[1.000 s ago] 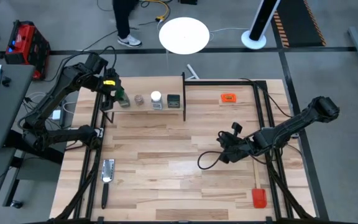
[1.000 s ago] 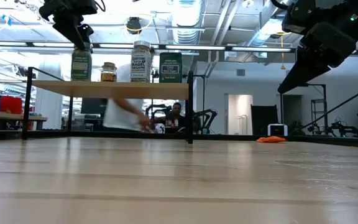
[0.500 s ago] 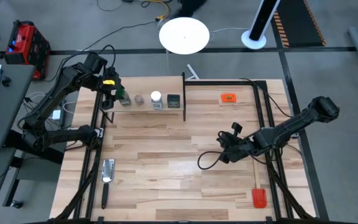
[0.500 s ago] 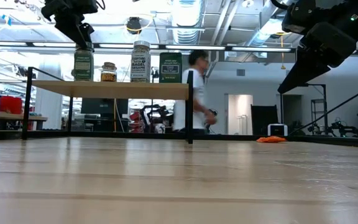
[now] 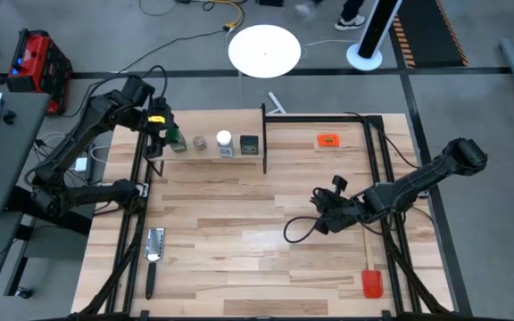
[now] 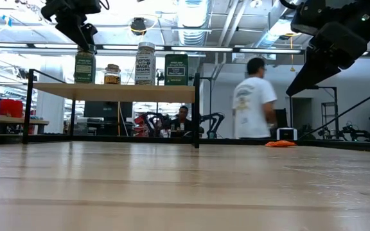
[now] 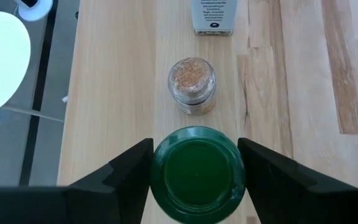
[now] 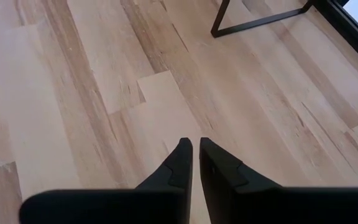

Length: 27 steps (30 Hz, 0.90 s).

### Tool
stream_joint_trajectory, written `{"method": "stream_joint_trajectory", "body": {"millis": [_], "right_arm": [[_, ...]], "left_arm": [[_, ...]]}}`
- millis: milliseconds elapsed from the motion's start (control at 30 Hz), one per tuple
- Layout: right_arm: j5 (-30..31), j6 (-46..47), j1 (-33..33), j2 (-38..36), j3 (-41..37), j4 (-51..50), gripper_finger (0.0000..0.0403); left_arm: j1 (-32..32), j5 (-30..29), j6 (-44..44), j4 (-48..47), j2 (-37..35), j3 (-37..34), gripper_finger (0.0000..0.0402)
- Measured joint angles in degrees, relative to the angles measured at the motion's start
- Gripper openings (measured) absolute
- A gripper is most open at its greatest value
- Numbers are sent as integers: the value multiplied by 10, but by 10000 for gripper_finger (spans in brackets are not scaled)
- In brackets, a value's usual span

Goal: Shelf spices
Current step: Remove the green seasoning bottle from the shelf

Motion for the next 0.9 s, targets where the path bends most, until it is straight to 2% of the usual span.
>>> {"method": "stream_joint_trajectory", "body": {"millis": [133,467,900], "right_arm": [[0,0,-7,0,0,0,45],[-2,-13,-12,0,0,6,48],[-5,-14,-12,0,0,9,48]], "left_arm": [[-5,-21,-1,-1,0,0,222],[-6,-30,-2,-5,0,0,222],[-6,-7,-19,-6,0,0,222]]}}
